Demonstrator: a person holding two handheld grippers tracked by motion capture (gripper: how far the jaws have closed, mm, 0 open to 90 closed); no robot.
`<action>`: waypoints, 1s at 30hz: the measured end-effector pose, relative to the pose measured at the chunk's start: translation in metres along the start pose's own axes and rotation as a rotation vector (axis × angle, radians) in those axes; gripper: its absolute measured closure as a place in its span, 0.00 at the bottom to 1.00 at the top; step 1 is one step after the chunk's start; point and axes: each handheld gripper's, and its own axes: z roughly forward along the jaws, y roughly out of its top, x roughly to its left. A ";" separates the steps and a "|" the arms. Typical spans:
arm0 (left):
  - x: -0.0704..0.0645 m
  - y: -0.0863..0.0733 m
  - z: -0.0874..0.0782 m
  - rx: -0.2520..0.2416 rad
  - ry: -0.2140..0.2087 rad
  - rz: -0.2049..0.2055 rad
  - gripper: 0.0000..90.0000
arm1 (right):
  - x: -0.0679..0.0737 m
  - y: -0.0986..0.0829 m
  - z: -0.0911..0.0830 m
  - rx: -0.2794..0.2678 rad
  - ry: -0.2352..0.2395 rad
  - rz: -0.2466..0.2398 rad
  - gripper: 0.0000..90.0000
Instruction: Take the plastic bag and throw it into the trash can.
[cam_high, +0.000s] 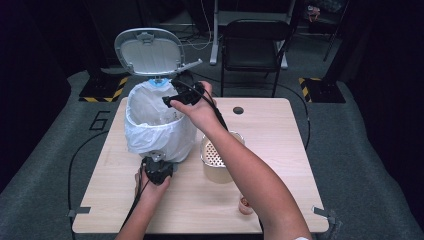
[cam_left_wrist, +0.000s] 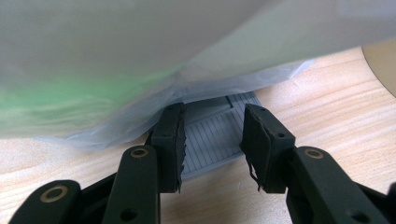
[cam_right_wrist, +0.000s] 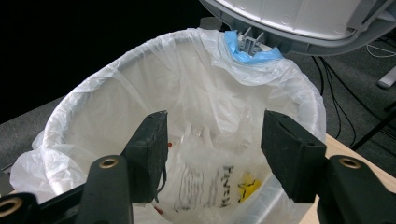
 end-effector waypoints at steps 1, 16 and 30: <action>0.000 0.000 0.000 0.000 0.000 0.000 0.66 | -0.001 -0.001 0.000 -0.004 0.001 0.001 0.46; 0.000 0.000 0.000 0.000 0.000 -0.001 0.66 | -0.012 -0.010 -0.023 -0.031 -0.014 -0.003 0.45; 0.000 0.000 0.000 0.003 0.000 0.001 0.66 | -0.030 -0.027 -0.057 -0.065 -0.040 -0.031 0.45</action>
